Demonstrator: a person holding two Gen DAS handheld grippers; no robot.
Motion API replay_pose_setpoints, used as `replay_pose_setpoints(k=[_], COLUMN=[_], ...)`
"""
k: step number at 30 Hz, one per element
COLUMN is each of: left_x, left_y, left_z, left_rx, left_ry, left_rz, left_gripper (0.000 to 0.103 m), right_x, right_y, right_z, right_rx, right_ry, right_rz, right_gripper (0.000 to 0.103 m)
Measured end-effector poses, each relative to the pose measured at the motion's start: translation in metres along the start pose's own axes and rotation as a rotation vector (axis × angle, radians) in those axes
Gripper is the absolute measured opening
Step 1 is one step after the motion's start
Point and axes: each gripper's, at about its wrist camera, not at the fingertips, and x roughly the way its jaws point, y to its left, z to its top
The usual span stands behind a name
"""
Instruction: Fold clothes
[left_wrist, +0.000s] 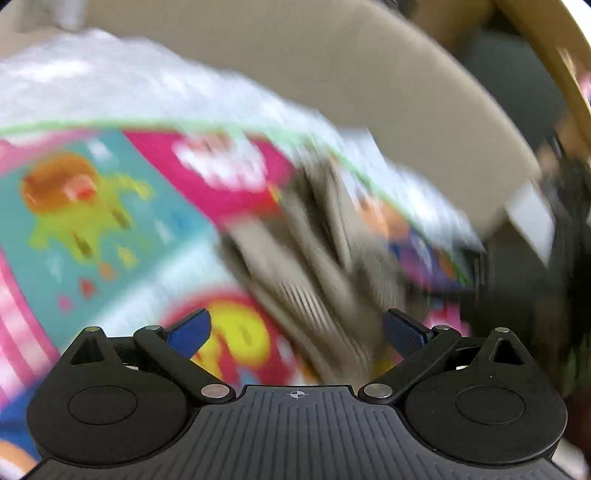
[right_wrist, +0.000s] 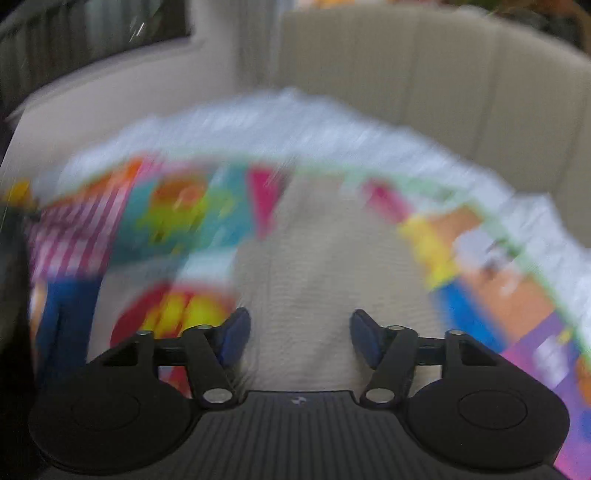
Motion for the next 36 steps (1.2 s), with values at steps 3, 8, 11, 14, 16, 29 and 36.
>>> replay_pose_setpoints(k=[3,8,11,14,16,29,36], left_x=[0.005,0.057,0.083,0.094,0.095,0.026,0.057], left_y=[-0.001,-0.001,0.027,0.053,0.066,0.029,0.047], left_z=[0.031,0.072,0.070,0.060,0.050,0.015,-0.009], left_rx=[-0.023,0.031,-0.026,-0.090,-0.128,-0.252,-0.351], left_ry=[-0.099,-0.078,-0.032,-0.017,-0.034,-0.068,0.074], left_rz=[0.012,0.116,0.168,0.171,0.143,0.131,-0.078], left_gripper=[0.102,0.088,0.087,0.092,0.093,0.088,0.026], right_x=[0.002,-0.017,-0.011,0.009,0.008,-0.012,-0.041], right_y=[0.032,0.036,0.039,0.042,0.040,0.035,0.009], right_z=[-0.019,-0.017,-0.018,-0.021,-0.023,-0.026,0.008], right_rx=[-0.162,-0.151,-0.154,-0.184,-0.176,-0.259,-0.137], right_ry=[0.006,-0.089,-0.124,-0.105,-0.113,-0.133,-0.104], right_rz=[-0.060,-0.111,-0.156,-0.191,-0.207,-0.228,-0.131], right_gripper=[0.065,0.065,0.071,0.072,0.071,0.034,0.022])
